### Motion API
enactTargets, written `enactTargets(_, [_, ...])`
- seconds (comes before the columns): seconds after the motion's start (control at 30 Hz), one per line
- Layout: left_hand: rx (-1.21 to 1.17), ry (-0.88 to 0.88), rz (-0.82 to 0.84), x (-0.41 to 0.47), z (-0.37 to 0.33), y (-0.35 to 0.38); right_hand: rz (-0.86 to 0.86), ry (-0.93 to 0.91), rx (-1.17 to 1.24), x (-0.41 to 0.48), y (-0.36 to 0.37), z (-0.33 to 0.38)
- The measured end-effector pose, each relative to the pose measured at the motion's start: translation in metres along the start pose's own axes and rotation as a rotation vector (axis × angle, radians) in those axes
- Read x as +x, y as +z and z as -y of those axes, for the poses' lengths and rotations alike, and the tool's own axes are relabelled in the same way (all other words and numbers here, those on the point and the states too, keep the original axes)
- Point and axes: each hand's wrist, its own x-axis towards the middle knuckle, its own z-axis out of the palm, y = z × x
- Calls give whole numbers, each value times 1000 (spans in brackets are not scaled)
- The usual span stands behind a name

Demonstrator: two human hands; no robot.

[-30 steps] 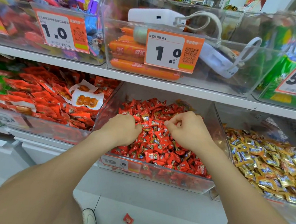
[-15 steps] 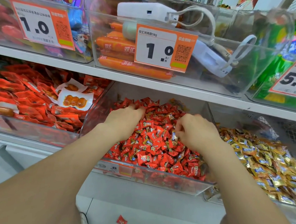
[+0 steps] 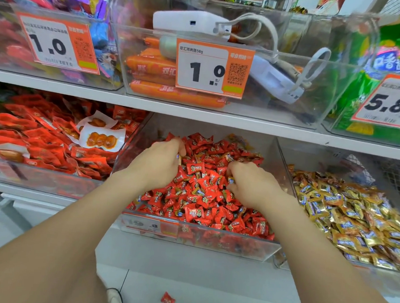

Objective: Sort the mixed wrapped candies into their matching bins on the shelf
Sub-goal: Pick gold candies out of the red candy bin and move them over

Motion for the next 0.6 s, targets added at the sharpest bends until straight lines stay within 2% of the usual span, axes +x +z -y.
enactTargets(0.17, [55,-3,25,-4,-5,3,43,42,51,4,1,3])
enactTargets(0.33, [115,-1,40,-1,-12,9,3,86,288,5,-9,-7])
enactTargets(0.47, [151,9,71,3,-15,14,-127,139,281,3,-13,-13])
enactTargets(0.6, [300,16,90,1,-20,17,-124,98,250,-1,-13,-12])
